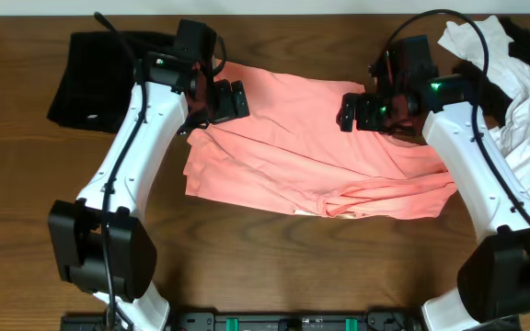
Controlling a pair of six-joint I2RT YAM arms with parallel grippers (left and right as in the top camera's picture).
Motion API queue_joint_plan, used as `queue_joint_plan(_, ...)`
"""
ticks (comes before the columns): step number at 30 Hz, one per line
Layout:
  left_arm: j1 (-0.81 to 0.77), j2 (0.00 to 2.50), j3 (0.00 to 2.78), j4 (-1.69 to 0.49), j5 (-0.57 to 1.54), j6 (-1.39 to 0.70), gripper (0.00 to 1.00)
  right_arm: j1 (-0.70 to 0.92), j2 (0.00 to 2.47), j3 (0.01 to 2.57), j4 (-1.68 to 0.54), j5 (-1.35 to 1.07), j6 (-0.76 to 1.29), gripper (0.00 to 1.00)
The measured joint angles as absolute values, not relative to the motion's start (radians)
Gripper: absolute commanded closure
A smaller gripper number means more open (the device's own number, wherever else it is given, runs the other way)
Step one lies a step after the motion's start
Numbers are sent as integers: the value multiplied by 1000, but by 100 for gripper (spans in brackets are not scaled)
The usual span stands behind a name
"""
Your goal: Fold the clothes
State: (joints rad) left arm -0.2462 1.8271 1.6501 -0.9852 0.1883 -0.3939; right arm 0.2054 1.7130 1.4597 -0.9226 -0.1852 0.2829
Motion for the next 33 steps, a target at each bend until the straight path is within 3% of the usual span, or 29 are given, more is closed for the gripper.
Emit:
queue_joint_plan(20,-246,1827,1650,-924,188,-431,2,205,1713,1460,-933,-187,316,1)
queue_joint_plan(33,-246,1827,1650,-897,130,-627,2,205,1713,1460,-900,-108,511,1)
